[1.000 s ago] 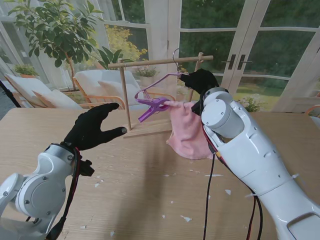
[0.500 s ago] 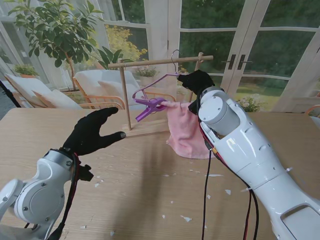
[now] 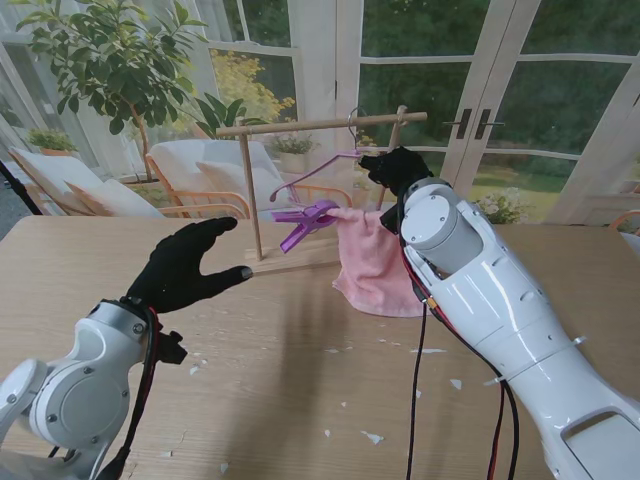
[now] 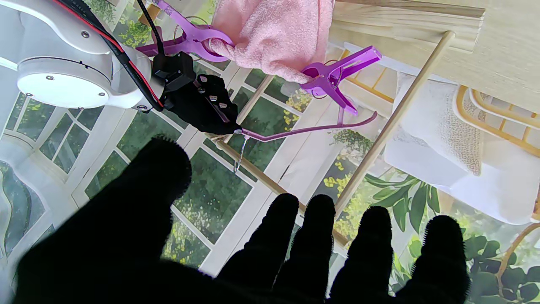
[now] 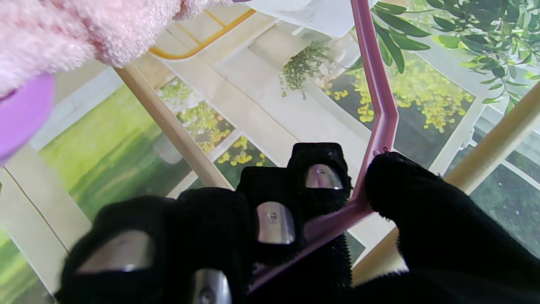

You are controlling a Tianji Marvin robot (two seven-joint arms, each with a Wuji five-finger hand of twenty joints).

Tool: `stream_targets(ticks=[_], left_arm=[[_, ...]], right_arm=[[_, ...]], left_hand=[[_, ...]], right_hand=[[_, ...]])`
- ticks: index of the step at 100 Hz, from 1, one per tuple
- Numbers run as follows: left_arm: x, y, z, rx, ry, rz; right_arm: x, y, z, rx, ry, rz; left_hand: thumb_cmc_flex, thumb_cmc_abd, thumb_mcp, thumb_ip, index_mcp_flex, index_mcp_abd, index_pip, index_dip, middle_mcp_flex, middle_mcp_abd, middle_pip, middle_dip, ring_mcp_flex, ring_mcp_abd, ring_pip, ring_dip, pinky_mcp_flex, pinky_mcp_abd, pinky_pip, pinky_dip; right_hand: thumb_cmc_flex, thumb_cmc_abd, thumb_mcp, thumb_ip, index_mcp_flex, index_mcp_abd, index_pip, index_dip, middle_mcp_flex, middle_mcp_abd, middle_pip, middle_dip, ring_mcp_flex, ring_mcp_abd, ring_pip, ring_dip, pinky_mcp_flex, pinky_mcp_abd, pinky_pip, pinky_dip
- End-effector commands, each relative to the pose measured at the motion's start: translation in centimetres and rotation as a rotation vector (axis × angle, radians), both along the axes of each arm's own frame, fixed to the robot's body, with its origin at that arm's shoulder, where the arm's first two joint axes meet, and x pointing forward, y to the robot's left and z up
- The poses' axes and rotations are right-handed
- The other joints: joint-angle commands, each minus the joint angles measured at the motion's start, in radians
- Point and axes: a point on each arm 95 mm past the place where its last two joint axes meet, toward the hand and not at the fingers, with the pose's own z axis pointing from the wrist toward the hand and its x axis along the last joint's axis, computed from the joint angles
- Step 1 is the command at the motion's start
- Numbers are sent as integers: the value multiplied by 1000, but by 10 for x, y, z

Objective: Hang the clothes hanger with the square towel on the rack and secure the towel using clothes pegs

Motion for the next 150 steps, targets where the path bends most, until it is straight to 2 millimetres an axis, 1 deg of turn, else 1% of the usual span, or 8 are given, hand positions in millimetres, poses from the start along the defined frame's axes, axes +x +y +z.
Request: stream_targets(ticks=[1, 30, 38, 46, 51, 73, 102, 150], left_arm=[[-1, -1, -2, 5, 15, -10], [-2, -1, -3, 7, 15, -5], [-2, -1, -4, 7, 18, -5], [-1, -1, -4, 6, 19, -5], [-1, -1, -4, 6, 20, -6], [0, -1, -3, 8, 17, -6], [1, -1, -4, 10, 16, -6], [1, -1, -5, 11, 16, 0]], right_arm=[[-3, 6, -3, 7, 18, 18], [-4, 6, -10, 3, 38, 8], [-4, 5, -9, -4, 31, 1], [-4, 4, -9, -5, 29, 1], [-5, 3, -8, -5, 29, 2], [-5, 1, -9, 6, 23, -13], [-3, 1, -9, 37, 8, -22], [-8, -2, -3, 23, -46, -19]], left_hand=[[-2, 0, 4, 31, 1, -13, -10, -8, -28, -5, -19, -10, -29, -18, -15, -6, -2, -26, -43, 24], [-1, -3, 9, 30, 0, -14, -10, -8, -29, -5, -19, -10, -29, -17, -15, -6, -1, -26, -48, 29], [-2, -3, 10, 30, -1, -13, -11, -8, -31, -5, -19, -10, -29, -18, -15, -6, -1, -26, -49, 30], [-2, -4, 11, 30, -1, -14, -10, -8, -30, -7, -18, -10, -28, -17, -14, -5, -1, -26, -49, 31], [-2, -4, 11, 29, -1, -15, -10, -8, -31, -7, -18, -10, -28, -17, -14, -5, -1, -26, -50, 31], [-2, -4, 13, 29, -1, -14, -10, -7, -30, -6, -17, -9, -27, -18, -13, -4, 0, -25, -51, 34], [-3, -6, 15, 29, 0, -13, -9, -7, -30, -7, -16, -9, -27, -17, -12, -4, 1, -24, -53, 35], [-3, -5, 16, 28, -1, -11, -9, -7, -31, -7, -16, -9, -28, -18, -12, -4, 0, -24, -55, 36]], right_hand=[[2, 103, 89, 94, 112, -54, 12, 26, 98, 29, 48, 10, -1, -72, 163, 52, 65, -177, 194, 989], [-6, 96, 78, 83, 96, -67, -7, 24, 71, 42, 40, 5, 0, -69, 156, 28, 65, -181, 194, 957], [-21, 85, 63, 53, 50, -83, -70, 1, 8, 74, -4, -39, 1, -34, 136, -95, 61, -161, 194, 826], [-48, 65, 39, 26, -57, -56, -185, -83, -115, 117, -97, -138, -14, 62, 21, -315, 23, -71, 185, 513], [-57, 52, 22, 19, -123, -33, -259, -145, -186, 127, -164, -205, -83, 115, -74, -359, -32, 2, 102, 442], [-53, 32, -8, 9, -313, 57, -465, -388, -378, 134, -401, -486, -337, 217, -440, -466, -332, 166, -205, 464], [-59, 9, 6, -6, -418, 165, -719, -693, -509, 181, -718, -788, -546, 230, -862, -632, -657, 248, -605, 434], [-74, 4, 5, -15, -606, 208, -861, -885, -726, 167, -920, -872, -823, 161, -1271, -845, -946, 173, -1092, 275]])
